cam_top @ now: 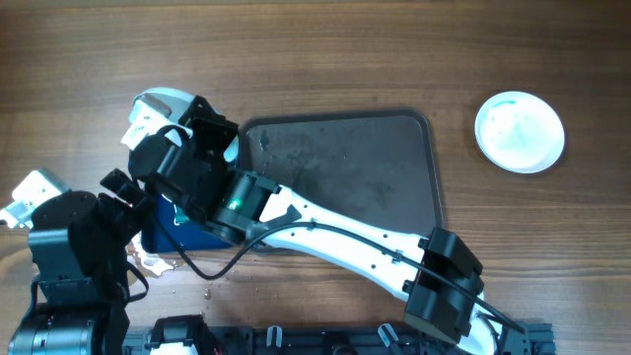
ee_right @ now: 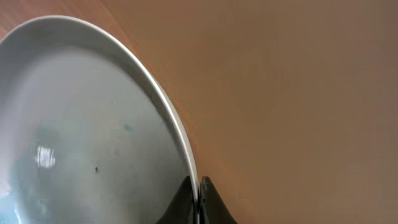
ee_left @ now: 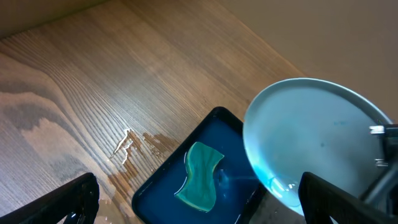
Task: Clean dirty plates on tray and stack at the side
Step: 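Lift the plate with the right gripper and tilt it over the blue tray, then carry the plate right and lower it onto the stacked white plates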
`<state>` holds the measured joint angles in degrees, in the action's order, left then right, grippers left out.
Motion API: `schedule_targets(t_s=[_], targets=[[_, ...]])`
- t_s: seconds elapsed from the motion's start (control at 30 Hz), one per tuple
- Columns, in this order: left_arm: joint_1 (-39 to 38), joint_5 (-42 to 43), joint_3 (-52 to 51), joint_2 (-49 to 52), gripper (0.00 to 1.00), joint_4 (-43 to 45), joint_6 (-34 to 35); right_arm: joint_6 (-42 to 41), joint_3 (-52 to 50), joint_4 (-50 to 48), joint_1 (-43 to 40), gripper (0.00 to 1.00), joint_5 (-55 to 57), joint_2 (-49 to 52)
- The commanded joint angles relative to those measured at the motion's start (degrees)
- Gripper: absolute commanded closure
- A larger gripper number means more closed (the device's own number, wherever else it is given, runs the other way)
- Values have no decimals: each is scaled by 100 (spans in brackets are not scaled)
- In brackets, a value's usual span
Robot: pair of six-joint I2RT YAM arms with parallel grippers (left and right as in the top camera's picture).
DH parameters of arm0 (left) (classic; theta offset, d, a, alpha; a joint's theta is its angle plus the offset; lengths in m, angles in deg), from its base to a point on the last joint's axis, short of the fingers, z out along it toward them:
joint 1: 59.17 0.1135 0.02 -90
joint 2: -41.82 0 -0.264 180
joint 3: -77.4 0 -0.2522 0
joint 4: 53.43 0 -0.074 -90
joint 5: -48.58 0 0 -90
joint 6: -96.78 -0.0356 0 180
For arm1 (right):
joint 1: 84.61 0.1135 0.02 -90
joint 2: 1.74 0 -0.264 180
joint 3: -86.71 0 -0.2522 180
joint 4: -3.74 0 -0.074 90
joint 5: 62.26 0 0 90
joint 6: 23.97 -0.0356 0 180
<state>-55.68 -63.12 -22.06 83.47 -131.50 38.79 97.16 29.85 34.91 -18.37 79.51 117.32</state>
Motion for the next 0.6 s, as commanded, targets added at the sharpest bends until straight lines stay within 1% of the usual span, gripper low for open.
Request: schedule_targets(t_s=[0.0,0.07,0.2,0.57], targets=[[-11,-22,79,-26,0,-7,-26,1381,151,-372,87,95,251,74],[-11,-22,79,-26,0,-44,-26,1694,151,-496,151,95,247,74],[-11,-22,79,-26,0,-70,-26,1834,151,-555,332,95,229,74],[-11,-24,79,-26,0,-72,-26,1836,149,-621,356,95,232,74]])
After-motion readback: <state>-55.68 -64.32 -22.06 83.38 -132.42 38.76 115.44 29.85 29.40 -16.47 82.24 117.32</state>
